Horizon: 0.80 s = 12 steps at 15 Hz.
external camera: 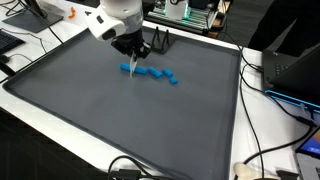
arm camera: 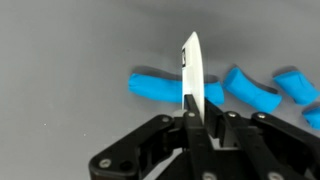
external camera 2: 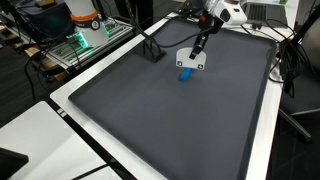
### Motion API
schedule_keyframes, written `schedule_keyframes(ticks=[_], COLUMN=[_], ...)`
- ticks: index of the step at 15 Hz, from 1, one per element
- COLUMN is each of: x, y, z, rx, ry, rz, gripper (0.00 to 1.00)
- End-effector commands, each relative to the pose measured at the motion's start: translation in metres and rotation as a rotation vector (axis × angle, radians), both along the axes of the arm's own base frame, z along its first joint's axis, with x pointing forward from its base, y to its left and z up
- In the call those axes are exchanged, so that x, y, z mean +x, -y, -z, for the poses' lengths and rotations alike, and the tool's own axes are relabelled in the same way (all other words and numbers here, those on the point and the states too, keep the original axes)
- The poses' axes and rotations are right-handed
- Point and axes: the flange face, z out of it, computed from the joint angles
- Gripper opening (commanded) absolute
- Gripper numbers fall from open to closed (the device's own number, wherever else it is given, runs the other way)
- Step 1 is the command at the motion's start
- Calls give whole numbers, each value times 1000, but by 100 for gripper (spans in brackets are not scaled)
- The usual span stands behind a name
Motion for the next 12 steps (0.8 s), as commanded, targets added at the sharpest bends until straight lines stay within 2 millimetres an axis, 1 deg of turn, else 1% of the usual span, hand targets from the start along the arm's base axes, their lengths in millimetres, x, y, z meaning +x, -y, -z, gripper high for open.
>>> schedule_keyframes(ticks=[1,9,12], x=[4,-1,-1], y=[2,4,4], z=[11,28,32], rx=[12,17,16], ry=[8,-24,-28], rz=[21,30,31], gripper=[2,2,2])
